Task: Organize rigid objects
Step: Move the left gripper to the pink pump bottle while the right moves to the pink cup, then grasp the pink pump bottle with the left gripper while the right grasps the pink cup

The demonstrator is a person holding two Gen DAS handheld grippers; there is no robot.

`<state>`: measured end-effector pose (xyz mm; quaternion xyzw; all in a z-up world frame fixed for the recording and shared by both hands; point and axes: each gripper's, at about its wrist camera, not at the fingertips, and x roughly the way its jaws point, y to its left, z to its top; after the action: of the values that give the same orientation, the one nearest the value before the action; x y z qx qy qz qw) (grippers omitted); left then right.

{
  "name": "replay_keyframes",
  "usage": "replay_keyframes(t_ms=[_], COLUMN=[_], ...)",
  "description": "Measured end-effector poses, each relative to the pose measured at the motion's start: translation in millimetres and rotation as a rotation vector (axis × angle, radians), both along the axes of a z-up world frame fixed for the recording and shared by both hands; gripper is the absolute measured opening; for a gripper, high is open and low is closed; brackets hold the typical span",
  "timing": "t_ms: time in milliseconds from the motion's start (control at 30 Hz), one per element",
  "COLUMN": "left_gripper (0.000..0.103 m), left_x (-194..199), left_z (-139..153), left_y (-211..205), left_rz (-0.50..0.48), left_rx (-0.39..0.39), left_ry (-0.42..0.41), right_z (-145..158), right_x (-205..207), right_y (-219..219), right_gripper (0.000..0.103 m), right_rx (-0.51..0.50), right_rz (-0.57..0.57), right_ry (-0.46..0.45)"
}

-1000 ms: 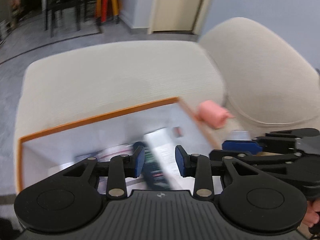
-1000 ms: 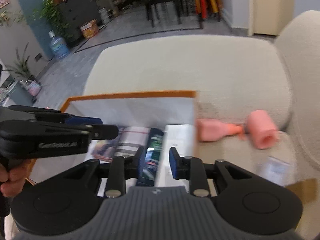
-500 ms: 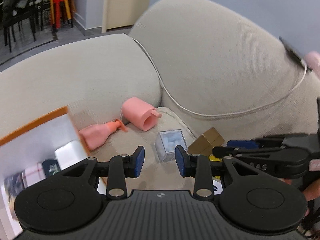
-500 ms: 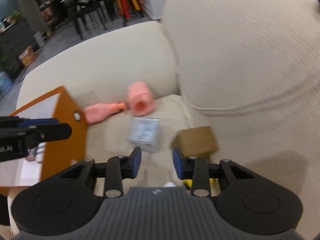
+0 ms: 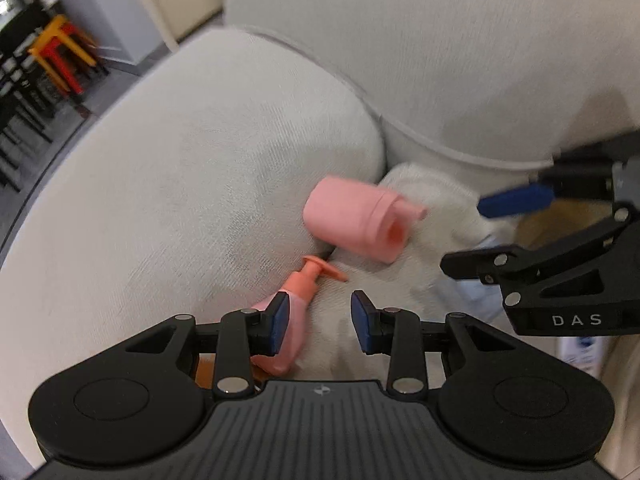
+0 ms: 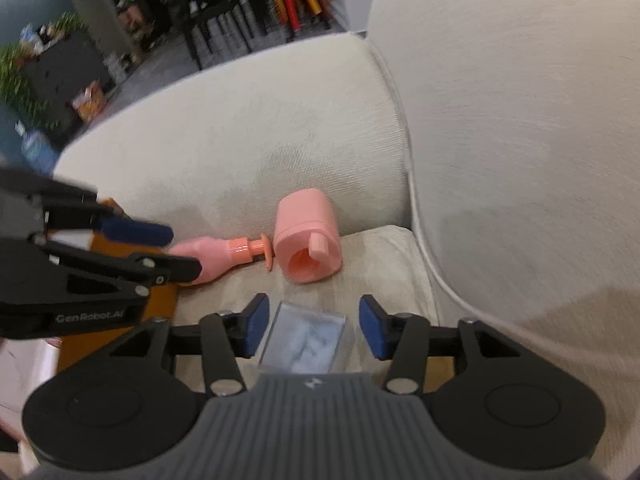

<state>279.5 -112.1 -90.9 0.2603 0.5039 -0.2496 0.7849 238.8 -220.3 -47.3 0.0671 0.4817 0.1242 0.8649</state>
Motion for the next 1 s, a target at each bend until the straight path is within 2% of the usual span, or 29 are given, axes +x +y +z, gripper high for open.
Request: replay_keyframes(t_ms=[67, 133, 200, 333, 467, 600, 767, 800, 900, 1000], left_gripper=[0.042, 0.045, 0.046, 0.046, 0.047, 0.049, 0.049, 0.046, 0.044, 0.04], left_x=[11, 19, 25, 32, 32, 39, 35, 34, 35, 33], left_z=[-14, -26, -36, -52, -69, -78, -91, -92, -88, -72], left_y=[-6, -14, -22, -33, -44, -51, -66, -68, -66, -59], left_rz=[-0.032, -0.067, -0.099, -0.162, -0.186, -0.16, -0.189, -0.186, -0.139, -0.091], left_rx=[0.051, 0.129, 0.208, 0.289, 0.39, 0.42, 0.499, 0.497, 0.462, 0.393], left_ry=[0.033, 0.036, 0.057, 0.092, 0.073, 0.097, 0.083, 0.084, 0.082, 0.037], right_z=[-8, -16, -24, -43, -53, -51, -59, -58, -55, -46], right_x=[12, 22, 29, 38, 41, 44, 52, 51, 49, 44], right_y=[2, 4, 6, 6, 7, 6, 1, 1, 0, -4], right_gripper=[0.052, 0.061, 0.065, 0.064, 0.064, 0.061, 0.06, 0.055, 0.054, 0.054], right_rx=[0.006, 0.021, 0.019, 0.041, 0.046, 0.074, 0.157, 0.163, 0.166, 0.16], right_rz=[0.019, 0.031, 0.029, 0.032, 0.055, 0.062, 0.02, 0.024, 0.019, 0.016], right_ry=[0.008, 0.01, 0.006, 0.005, 0.013, -0.017, 0.019, 0.014, 0.01, -0.039])
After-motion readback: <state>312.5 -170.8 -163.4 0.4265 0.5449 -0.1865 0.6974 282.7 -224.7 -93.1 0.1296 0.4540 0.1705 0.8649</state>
